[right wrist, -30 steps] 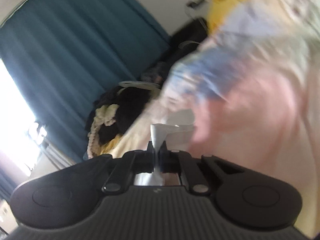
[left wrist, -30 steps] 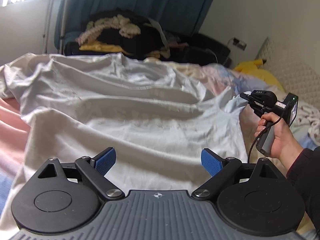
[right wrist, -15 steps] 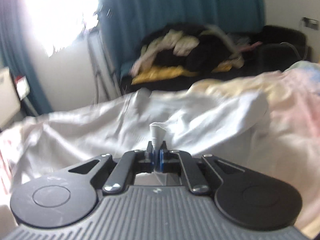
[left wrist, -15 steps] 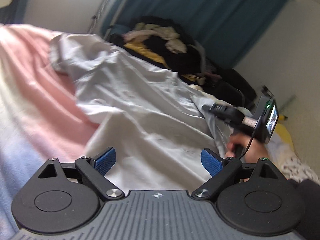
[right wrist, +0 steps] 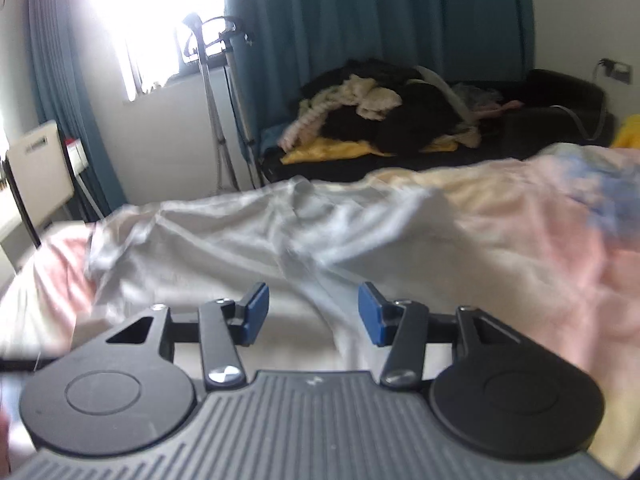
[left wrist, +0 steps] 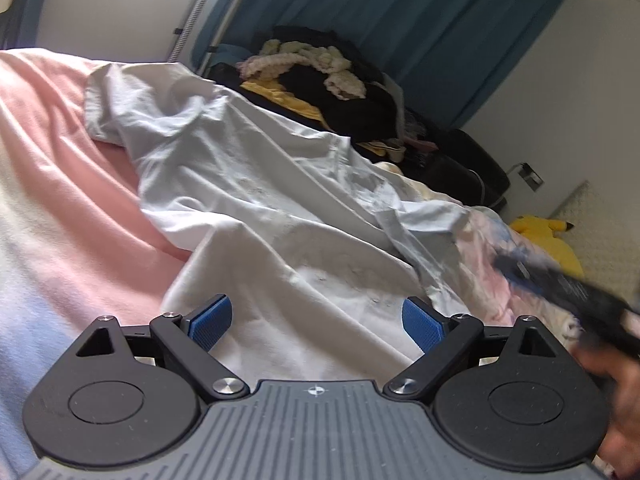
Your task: Fold clothes
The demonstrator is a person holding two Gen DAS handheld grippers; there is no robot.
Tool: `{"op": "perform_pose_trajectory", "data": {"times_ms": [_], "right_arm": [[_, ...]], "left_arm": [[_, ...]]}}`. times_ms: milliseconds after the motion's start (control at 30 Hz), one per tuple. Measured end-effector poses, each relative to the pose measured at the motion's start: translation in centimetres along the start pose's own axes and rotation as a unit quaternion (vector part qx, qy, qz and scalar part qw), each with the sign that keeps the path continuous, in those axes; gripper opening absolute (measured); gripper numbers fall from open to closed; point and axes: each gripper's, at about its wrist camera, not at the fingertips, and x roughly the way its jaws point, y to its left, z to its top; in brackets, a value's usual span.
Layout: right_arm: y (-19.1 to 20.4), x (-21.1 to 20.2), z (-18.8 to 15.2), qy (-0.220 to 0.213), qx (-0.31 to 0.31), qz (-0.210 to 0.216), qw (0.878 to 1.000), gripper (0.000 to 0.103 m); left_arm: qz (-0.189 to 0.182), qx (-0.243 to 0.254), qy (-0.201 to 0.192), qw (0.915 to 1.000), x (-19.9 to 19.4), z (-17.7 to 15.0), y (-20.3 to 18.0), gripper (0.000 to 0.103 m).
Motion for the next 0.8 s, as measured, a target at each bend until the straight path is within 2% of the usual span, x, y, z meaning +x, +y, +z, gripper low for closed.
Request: {"op": "perform_pose_trajectory", "data": {"times_ms": [100, 233, 333, 400, 467, 533, 600, 700, 800], "right_arm": [[-1.3, -4.4, -2.6, 0.017, 0.017, -0.008, 1.0, 0.051], [-4.2, -8.4, -6.5, 0.009, 0.102, 0.008, 0.995, 0.053], [-6.5, -10.4, -9.4, 0.001, 0.175, 0.011, 0.985, 0.054], [-7.1, -11.3, -10.8, 0.0, 0.196, 0.008, 0.981, 0.054], [-7.1, -12.0, -11.5, -0.008, 0.205, -0.016, 0.979, 0.056], [-7.2, -13.3, -12.0, -0.035, 0.222, -0.035, 0.974, 0.059], [-7.7, -14.7, -12.6, -0.08, 0.243, -0.063, 0.965, 0.065], [-8.3, -15.6, -13.1, -0.107, 0.24, -0.105, 0.959, 0.065], [-9.2, -16.6, -13.3, -0.131, 0.253, -0.116, 0.952, 0.065]], "left_arm": [[-0.003, 0.026, 0.003, 0.9997, 0.4, -0.9, -1.3, 0.094], [-0.017, 0.057, 0.01, 0.9982, -0.3, -2.4, -3.3, 0.094], [-0.035, 0.081, 0.009, 0.9961, -0.9, -3.6, -4.8, 0.094], [-0.056, 0.096, 0.012, 0.9937, -1.3, -4.5, -6.0, 0.094], [-0.074, 0.119, 0.018, 0.99, -1.5, -5.6, -7.3, 0.094], [-0.083, 0.15, 0.023, 0.9849, -1.4, -6.8, -8.8, 0.094], [-0.091, 0.176, 0.031, 0.9796, -1.2, -8.0, -10.2, 0.094], [-0.104, 0.182, 0.063, 0.9758, 0.2, -9.5, -12.4, 0.093], [-0.123, 0.175, 0.09, 0.9727, 1.5, -10.8, -14.7, 0.091]]}}
